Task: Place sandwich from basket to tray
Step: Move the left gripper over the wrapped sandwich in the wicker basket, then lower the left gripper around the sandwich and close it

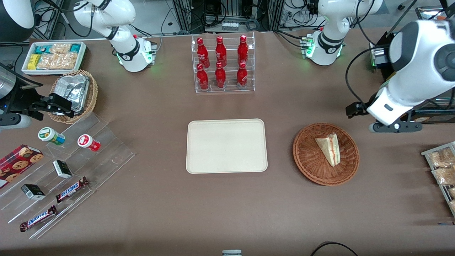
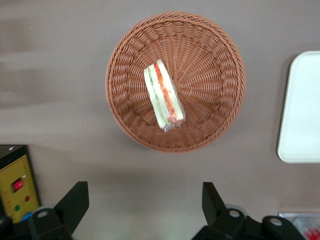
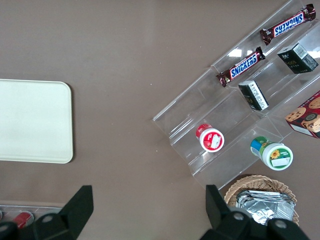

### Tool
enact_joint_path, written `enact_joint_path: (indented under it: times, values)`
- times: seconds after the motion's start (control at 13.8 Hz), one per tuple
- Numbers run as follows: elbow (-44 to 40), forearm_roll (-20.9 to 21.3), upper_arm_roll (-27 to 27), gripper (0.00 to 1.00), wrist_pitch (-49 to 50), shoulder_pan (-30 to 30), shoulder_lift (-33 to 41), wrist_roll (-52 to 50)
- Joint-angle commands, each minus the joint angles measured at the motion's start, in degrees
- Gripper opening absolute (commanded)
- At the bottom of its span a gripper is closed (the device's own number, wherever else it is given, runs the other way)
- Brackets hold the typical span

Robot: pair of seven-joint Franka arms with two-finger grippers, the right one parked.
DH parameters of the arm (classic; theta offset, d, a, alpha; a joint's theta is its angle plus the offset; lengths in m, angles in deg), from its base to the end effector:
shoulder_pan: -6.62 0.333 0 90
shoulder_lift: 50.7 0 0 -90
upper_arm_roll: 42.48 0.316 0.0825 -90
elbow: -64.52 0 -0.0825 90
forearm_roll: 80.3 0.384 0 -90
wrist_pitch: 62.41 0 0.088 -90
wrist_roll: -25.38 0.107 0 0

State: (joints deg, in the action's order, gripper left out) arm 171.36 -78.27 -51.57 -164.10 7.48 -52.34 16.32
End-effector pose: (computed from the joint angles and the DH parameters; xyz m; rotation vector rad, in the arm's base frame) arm 0.5514 -0.0759 0.4866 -3.0896 -0.0078 0.1737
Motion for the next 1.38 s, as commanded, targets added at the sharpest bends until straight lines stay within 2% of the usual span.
enact_joint_path:
  times: [0.0, 0.15, 0.58, 1.31]
  values:
    - [8.9, -0.5, -0.3, 1.00, -9.6, 0.3, 2.5, -4.6]
    - [12.9, -0.5, -0.6, 1.00, -16.4, 0.3, 2.4, -9.7]
    - [18.9, -0.5, -0.7, 1.00, -26.7, 0.2, -0.6, -19.0]
    - [19.5, -0.5, -0.7, 1.00, -36.4, 0.3, -9.5, -20.8]
